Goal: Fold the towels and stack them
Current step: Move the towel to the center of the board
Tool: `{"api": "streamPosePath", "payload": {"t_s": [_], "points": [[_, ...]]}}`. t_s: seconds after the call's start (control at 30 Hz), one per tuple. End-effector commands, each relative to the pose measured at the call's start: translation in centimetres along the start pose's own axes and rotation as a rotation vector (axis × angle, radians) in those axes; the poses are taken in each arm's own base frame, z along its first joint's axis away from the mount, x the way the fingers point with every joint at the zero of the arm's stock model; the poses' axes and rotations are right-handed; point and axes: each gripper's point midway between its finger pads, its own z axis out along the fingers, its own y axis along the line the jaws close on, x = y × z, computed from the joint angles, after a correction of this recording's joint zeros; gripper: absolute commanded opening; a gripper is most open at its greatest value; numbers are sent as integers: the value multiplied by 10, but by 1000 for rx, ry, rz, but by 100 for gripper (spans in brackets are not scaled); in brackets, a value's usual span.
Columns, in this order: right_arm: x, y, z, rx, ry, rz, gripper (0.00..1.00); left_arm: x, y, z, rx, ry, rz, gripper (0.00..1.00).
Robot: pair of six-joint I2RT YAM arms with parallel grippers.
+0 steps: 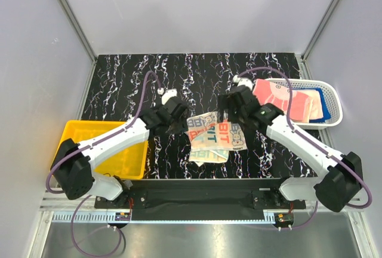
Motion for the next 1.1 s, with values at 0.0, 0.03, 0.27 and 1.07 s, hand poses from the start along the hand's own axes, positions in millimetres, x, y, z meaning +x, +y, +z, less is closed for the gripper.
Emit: {"api": "streamPosePath", "payload": {"t_s": [0.0, 0.03, 0.27, 1.07], "points": [[27, 18, 2, -36, 20, 23, 98, 1, 8, 14, 32, 16, -25, 54], [32, 16, 5, -29, 28, 36, 96, 4, 5, 19, 42, 31, -18, 51], [68, -17, 12, 61, 33, 62, 93, 25, -41, 22, 210, 106, 90, 48], [128, -73, 48, 250, 156, 209, 78, 85, -46, 33, 162, 217, 133, 52]]}}
